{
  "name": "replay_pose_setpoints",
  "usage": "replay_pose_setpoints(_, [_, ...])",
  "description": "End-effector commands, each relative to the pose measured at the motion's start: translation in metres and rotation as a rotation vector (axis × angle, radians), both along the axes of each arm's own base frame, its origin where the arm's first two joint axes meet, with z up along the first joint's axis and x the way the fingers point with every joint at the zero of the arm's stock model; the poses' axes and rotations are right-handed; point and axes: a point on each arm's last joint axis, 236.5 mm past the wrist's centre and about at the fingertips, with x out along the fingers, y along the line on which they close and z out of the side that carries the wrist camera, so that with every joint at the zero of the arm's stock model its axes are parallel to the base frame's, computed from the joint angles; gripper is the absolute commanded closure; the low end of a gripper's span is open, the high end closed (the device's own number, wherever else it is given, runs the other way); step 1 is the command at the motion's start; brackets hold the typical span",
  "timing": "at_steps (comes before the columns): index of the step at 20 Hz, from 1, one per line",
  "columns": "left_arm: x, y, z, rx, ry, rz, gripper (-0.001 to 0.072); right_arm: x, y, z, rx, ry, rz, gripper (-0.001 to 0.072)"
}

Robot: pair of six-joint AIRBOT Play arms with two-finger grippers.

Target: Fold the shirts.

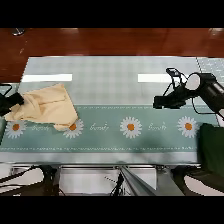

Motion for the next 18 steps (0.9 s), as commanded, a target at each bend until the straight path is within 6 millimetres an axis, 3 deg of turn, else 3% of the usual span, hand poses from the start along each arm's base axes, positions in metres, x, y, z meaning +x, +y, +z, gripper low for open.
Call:
replay_pose_setpoints(1, [0.011,-0.031,-0.026,-0.162,-0.012,-0.027,0.0010,0.000,0.005,0.001,0.024,0.003,-0.010,0.0091])
replay_pose_setpoints(4, [0.011,-0.054,-0.037,-0.252,0.009,-0.065,0.0013,0.001,0.006,0.001,0.026,-0.003,-0.012,0.0091])
replay_pose_setpoints(5, [0.009,-0.059,-0.038,-0.267,0.022,-0.081,0.0104,0.001,0.006,0.001,0.026,-0.003,-0.012,0.0091])
replay_pose_setpoints(6, [0.008,-0.067,-0.038,-0.286,0.034,-0.123,0.0480,0.001,0.006,0.001,0.028,-0.001,-0.011,0.0091])
replay_pose_setpoints(7, [0.008,-0.076,-0.035,-0.308,0.036,-0.172,0.0679,0.001,0.007,0.001,0.033,-0.001,-0.011,0.0091])
replay_pose_setpoints(9, [0.020,-0.092,-0.016,-0.351,-0.020,-0.219,0.0680,0.004,0.008,0.009,0.038,-0.031,-0.012,0.0091])
replay_pose_setpoints(10, [0.033,-0.098,0.005,-0.365,-0.092,-0.230,0.0680,0.008,0.008,0.017,0.041,-0.070,-0.014,0.0091])
replay_pose_setpoints(12, [0.064,-0.112,0.068,-0.386,-0.283,-0.256,0.0680,0.020,0.005,0.045,0.042,-0.188,-0.020,0.0091])
replay_pose_setpoints(14, [0.089,-0.132,0.153,-0.386,-0.502,-0.322,0.0680,0.028,0.002,0.081,0.044,-0.322,-0.024,0.0091])
replay_pose_setpoints(16, [0.098,-0.162,0.247,-0.369,-0.709,-0.425,0.0680,0.029,-0.001,0.121,0.053,-0.453,-0.027,0.0091])
replay_pose_setpoints(18, [0.091,-0.196,0.335,-0.326,-0.878,-0.538,0.0680,0.022,-0.006,0.155,0.044,-0.560,-0.012,0.0091])
